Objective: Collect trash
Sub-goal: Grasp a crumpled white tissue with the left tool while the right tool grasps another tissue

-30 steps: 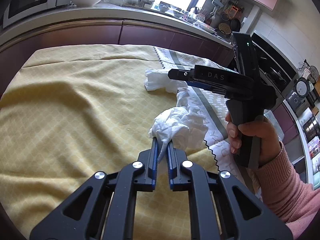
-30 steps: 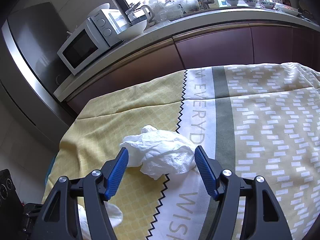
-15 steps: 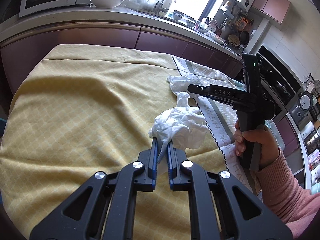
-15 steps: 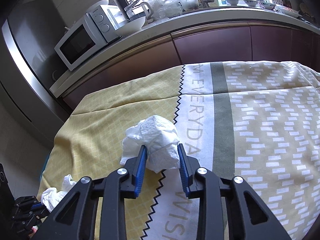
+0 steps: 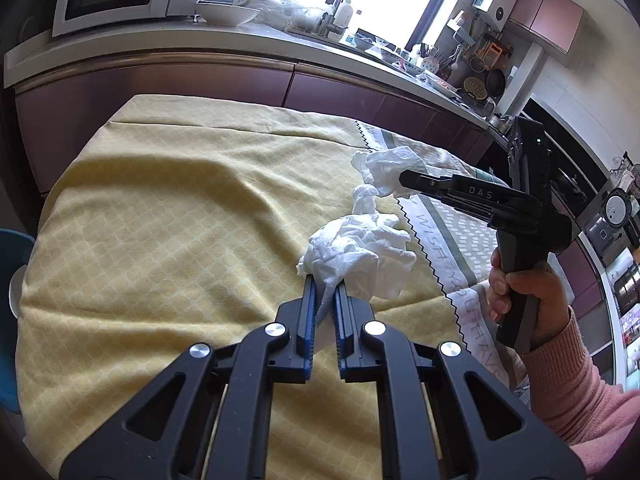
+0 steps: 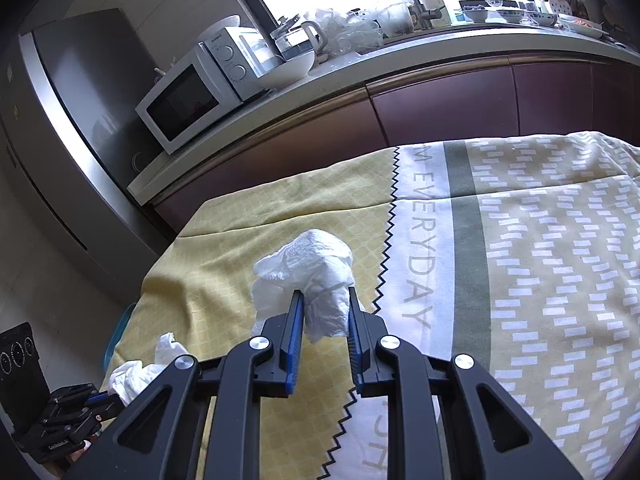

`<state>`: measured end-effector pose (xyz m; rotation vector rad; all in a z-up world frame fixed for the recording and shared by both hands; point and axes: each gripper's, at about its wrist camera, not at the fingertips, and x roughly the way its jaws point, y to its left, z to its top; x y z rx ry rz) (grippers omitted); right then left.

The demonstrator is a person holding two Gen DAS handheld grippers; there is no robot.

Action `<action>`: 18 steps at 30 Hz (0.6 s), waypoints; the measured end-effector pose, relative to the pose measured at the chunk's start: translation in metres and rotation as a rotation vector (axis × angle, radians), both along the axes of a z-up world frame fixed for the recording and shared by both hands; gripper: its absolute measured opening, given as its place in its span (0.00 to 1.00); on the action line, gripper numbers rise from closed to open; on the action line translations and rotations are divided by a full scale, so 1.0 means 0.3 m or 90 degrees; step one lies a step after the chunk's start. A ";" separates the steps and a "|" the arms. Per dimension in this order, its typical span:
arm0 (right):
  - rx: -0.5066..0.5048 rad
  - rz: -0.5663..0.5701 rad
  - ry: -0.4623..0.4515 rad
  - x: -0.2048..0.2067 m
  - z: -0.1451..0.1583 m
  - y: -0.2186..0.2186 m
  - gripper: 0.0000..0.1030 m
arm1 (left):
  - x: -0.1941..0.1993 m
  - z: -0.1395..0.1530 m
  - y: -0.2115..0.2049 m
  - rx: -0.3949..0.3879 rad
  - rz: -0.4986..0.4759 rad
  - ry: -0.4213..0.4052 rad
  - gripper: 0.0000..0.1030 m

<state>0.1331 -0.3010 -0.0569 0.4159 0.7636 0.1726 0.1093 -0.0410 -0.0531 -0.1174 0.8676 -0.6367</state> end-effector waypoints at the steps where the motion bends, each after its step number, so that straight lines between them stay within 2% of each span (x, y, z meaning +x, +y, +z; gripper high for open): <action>1: 0.003 0.003 -0.004 -0.007 0.006 0.006 0.18 | -0.001 0.001 0.006 0.000 0.003 -0.001 0.09; 18: 0.052 0.054 -0.036 -0.115 0.052 0.120 0.18 | -0.028 0.031 0.135 -0.005 0.049 -0.015 0.09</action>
